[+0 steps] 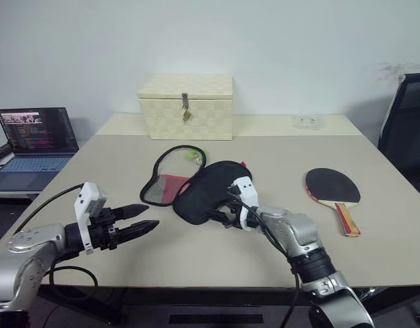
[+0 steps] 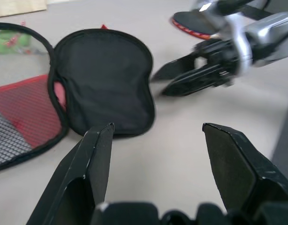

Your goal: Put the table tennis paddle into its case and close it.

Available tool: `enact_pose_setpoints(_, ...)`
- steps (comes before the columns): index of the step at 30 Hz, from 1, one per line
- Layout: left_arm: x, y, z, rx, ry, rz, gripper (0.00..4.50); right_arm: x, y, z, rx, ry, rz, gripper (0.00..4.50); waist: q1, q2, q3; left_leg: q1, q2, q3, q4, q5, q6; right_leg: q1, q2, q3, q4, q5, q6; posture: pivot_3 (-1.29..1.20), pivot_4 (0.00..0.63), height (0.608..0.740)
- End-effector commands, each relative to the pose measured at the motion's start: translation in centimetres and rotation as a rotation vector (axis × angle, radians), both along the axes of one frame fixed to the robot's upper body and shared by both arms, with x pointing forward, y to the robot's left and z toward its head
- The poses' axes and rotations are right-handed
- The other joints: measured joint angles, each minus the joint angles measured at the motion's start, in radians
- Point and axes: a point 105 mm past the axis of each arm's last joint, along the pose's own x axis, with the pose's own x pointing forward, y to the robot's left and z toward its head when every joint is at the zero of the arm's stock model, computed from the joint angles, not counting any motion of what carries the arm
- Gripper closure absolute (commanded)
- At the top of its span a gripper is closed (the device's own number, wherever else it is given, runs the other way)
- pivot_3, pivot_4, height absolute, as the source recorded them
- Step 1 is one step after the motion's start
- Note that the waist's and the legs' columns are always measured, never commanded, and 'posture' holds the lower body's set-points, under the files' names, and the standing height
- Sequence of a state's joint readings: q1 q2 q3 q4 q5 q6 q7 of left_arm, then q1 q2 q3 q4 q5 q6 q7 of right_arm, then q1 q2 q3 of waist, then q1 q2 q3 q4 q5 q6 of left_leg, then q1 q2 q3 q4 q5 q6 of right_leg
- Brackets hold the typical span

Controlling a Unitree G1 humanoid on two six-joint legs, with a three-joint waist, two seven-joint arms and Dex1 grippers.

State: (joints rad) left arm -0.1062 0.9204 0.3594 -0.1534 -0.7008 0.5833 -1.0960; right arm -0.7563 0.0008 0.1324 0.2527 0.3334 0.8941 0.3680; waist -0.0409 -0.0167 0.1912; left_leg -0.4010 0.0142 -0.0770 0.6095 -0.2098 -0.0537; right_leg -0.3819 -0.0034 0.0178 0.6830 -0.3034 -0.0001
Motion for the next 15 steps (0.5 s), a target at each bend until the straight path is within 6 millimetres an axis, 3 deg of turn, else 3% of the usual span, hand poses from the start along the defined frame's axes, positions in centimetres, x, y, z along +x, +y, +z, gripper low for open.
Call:
enact_pose_setpoints(1,-0.5,0.0,1.7,0.010,-0.042,-0.022,1.20,0.3,0.9,0.8,0.030,0.012,0.001,0.03,0.001,0.000,0.000,0.000,0.000,0.000,0.000,0.000,0.000,0.000,0.000,0.000,0.000,0.000,0.000,0.00,0.150,0.740)
enact_pose_setpoints(8,-0.8,-0.3,1.7,0.020,-0.045,-0.029,1.20,0.1,2.9,1.2,0.048,0.012,0.026,0.03,-0.002,0.000,0.000,0.000,0.001,0.000,0.000,0.000,0.000,-0.001,0.001,0.000,0.001,0.000,-0.001,0.00,0.150,0.740)
enact_pose_setpoints(14,-1.0,-0.5,1.7,0.022,-0.051,-0.029,1.20,0.9,3.8,1.1,0.122,0.106,-0.050,0.03,-0.007,-0.001,0.000,0.000,0.001,0.002,0.000,0.000,0.000,-0.004,0.000,0.001,0.005,0.000,-0.001,0.00,0.150,0.740)
enact_pose_setpoints(15,-1.0,-0.5,1.7,0.022,-0.053,-0.030,1.20,0.9,3.9,1.0,0.129,0.122,-0.058,0.19,-0.006,-0.001,0.000,0.000,0.001,0.002,0.000,0.000,0.000,-0.004,0.000,0.001,0.006,0.000,-0.001,0.00,0.150,0.740)
